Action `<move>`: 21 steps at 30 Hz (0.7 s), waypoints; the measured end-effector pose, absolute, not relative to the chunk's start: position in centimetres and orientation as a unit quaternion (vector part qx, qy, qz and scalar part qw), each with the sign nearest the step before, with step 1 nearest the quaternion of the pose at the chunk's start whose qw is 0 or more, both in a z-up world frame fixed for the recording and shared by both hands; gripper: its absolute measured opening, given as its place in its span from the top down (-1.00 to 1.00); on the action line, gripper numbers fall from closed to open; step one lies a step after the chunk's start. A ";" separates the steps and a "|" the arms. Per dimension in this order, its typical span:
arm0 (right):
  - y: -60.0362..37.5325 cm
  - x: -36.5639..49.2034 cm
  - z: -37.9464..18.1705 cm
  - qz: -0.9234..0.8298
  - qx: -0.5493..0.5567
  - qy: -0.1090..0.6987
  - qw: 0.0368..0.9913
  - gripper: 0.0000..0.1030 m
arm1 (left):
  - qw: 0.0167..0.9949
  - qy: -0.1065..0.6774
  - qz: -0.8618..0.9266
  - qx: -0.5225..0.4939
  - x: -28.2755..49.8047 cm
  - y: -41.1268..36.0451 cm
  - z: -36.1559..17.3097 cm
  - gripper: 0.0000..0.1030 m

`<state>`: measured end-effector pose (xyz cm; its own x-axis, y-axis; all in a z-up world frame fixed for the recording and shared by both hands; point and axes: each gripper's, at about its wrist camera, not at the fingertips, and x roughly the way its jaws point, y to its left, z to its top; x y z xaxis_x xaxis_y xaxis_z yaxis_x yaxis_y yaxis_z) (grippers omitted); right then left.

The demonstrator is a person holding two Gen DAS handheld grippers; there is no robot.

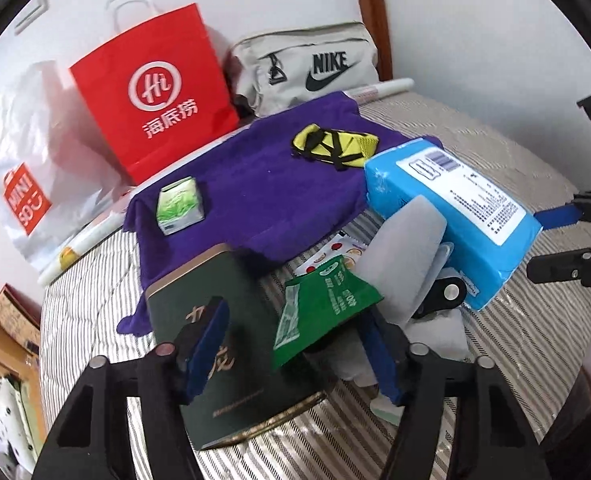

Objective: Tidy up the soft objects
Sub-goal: 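Grasp the green packet with the left tool beside the tea tin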

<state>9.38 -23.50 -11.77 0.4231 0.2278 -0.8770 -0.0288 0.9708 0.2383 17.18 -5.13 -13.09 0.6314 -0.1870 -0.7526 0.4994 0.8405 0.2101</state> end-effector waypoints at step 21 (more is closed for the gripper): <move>-20.8 10.3 -9.5 0.098 0.061 0.498 0.860 -0.69 | 0.887 0.392 -0.208 0.128 16.5 -3.4 -12.1 0.85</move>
<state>10.28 -20.75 -9.49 0.4859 0.2285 -0.8436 -0.1069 0.9735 0.2021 16.46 -3.41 -12.06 0.6059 -0.2691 -0.7486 0.4696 0.8806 0.0635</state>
